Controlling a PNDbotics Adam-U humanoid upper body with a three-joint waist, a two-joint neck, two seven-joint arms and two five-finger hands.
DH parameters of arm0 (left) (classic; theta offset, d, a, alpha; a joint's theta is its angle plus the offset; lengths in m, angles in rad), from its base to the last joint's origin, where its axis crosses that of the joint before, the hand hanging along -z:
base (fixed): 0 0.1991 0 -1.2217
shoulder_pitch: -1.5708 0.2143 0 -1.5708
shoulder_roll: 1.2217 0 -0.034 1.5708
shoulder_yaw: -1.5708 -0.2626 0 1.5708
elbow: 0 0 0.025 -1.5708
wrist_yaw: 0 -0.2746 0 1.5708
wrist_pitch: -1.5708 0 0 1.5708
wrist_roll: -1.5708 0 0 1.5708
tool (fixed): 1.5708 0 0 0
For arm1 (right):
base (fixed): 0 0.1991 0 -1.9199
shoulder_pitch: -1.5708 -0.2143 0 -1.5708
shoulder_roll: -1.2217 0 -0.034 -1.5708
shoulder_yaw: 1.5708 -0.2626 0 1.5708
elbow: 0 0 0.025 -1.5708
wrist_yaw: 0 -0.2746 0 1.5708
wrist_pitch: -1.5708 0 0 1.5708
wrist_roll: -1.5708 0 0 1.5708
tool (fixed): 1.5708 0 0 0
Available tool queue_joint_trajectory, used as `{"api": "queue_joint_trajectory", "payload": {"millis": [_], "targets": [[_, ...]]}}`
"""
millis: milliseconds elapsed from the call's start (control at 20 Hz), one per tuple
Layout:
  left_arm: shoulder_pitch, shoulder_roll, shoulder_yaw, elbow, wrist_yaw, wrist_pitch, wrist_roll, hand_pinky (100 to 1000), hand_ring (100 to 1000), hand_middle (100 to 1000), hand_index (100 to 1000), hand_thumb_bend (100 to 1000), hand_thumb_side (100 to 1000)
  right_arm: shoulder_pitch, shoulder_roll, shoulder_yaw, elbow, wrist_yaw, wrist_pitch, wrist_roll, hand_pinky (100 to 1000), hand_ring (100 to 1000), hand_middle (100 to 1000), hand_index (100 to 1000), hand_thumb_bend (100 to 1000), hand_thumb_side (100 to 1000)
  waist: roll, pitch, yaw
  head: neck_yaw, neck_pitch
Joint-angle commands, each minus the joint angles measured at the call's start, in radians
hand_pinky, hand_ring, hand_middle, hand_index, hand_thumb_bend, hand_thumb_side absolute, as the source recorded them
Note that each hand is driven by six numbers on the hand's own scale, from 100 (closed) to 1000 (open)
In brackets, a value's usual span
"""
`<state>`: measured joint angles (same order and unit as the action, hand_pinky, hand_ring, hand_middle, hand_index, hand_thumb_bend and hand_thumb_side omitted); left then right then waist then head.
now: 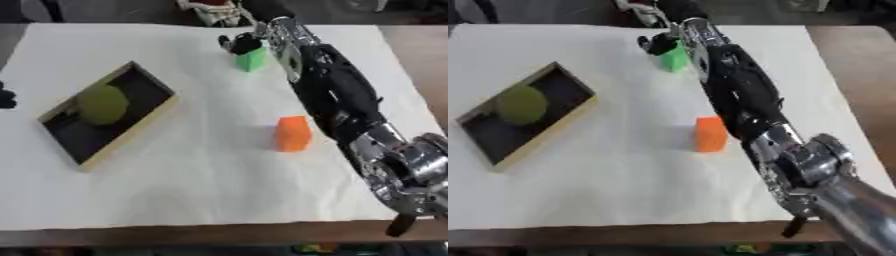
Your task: Pick up objects on the table and place them in the box.
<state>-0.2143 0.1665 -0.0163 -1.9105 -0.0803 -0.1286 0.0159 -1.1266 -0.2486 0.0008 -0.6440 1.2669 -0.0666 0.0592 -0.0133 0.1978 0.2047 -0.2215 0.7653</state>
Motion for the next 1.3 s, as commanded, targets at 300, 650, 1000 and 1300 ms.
{"api": "queue_joint_trajectory", "payload": {"millis": [300,650,1000,1300], "targets": [[-0.003,0.021,0.008,-0.005,-0.012,0.003,-0.005,609,594,568,722,100,574,-0.02,-0.024,-0.01,0.058,0.044,0.14,0.016,887,949,991,998,304,535,0.005,-0.018,-0.007,0.002,0.005],[-0.002,0.019,0.009,-0.001,-0.015,0.005,-0.005,606,594,568,723,100,579,-0.005,-0.013,-0.012,0.1,0.05,0.186,0.031,866,929,929,965,292,578,0.004,-0.015,-0.01,0.001,0.005],[-0.002,0.018,0.009,-0.001,-0.016,0.004,-0.006,606,594,567,724,100,581,0.004,0.002,-0.013,0.122,0.059,0.19,0.044,848,908,887,951,281,597,0.004,-0.014,-0.01,-0.001,0.005],[-0.002,0.018,0.01,-0.002,-0.015,0.004,-0.006,606,594,568,726,100,581,0.013,0.014,-0.014,0.142,0.058,0.186,0.068,830,890,859,949,263,642,0.005,-0.014,-0.01,-0.002,0.005]]}}
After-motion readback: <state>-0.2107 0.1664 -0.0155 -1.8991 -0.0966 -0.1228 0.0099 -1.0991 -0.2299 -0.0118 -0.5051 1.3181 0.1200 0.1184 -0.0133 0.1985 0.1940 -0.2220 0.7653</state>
